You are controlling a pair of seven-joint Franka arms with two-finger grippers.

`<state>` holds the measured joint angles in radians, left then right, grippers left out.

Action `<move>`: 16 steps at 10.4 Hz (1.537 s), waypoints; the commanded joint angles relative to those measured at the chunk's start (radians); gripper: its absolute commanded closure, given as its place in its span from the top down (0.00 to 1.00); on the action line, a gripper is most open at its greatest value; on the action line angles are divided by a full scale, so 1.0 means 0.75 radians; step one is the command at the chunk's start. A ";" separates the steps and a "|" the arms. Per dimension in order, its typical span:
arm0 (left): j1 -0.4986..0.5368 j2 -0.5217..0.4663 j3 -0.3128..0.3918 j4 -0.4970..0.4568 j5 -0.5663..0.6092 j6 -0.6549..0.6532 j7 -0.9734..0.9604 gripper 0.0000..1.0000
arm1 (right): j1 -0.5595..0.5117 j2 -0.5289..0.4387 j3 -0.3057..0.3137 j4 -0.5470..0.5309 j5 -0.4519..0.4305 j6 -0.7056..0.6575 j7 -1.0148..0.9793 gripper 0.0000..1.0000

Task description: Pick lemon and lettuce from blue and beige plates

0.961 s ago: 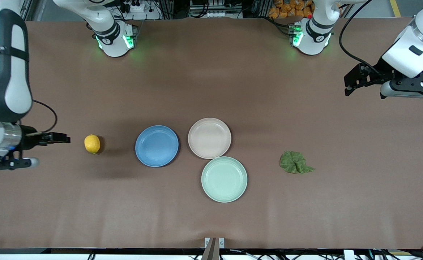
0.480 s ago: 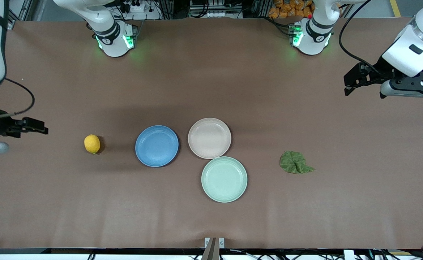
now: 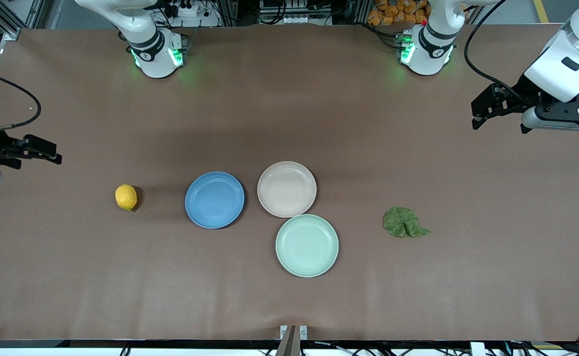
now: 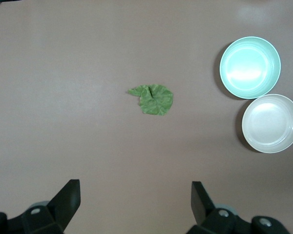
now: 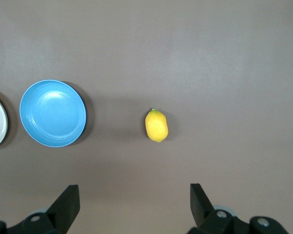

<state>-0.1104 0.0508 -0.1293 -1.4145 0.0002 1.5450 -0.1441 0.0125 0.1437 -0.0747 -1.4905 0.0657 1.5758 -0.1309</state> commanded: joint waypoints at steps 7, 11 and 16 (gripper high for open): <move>0.012 -0.015 -0.002 0.008 -0.027 -0.027 0.061 1.00 | -0.047 -0.189 0.071 -0.138 -0.047 -0.046 0.091 1.00; 0.012 -0.015 0.001 0.008 -0.027 -0.027 0.059 1.00 | -0.037 -0.251 0.071 -0.162 -0.094 -0.043 0.078 1.00; 0.012 -0.017 0.001 0.008 -0.025 -0.027 0.059 1.00 | -0.013 -0.267 0.073 -0.154 -0.122 -0.046 0.080 1.00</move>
<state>-0.1089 0.0502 -0.1285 -1.4144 0.0002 1.5445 -0.1242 0.0032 -0.0270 -0.0215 -1.5781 0.0029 1.5373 -0.0827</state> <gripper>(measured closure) 0.000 0.000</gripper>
